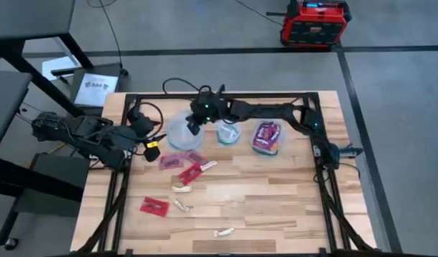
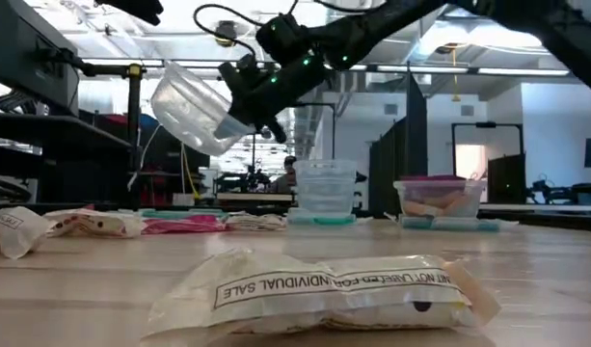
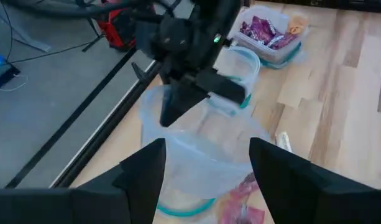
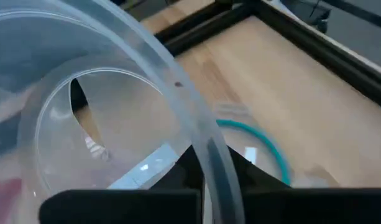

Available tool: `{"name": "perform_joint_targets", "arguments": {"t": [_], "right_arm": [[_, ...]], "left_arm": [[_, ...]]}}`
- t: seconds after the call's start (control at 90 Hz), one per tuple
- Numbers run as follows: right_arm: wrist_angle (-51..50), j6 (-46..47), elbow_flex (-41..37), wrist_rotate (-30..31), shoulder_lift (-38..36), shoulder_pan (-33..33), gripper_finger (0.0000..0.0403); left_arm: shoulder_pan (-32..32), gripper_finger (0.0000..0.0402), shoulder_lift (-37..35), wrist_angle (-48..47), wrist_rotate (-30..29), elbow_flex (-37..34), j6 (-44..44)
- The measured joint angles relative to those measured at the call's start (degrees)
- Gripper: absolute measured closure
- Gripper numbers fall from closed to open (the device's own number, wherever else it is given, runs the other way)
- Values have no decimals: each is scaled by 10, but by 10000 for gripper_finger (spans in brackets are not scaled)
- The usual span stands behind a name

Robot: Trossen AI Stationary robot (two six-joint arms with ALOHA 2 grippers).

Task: Sort candy
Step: Move the center transparent bin to the top left

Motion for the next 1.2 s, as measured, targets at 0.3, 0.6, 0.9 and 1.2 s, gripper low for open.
{"name": "perform_joint_targets", "arguments": {"t": [0.3,0.6,0.9,1.2], "right_arm": [[5,17,14,-3,35,-8,366],[15,40,12,12,43,-10,240],[101,33,12,11,44,-10,178],[-17,-85,12,-38,-39,-8,177]], "left_arm": [[0,183,1,-4,0,0,-1],[0,183,1,-5,-1,0,-4],[0,183,1,-5,-1,0,-10],[0,183,6,-10,64,-9,-51]]}}
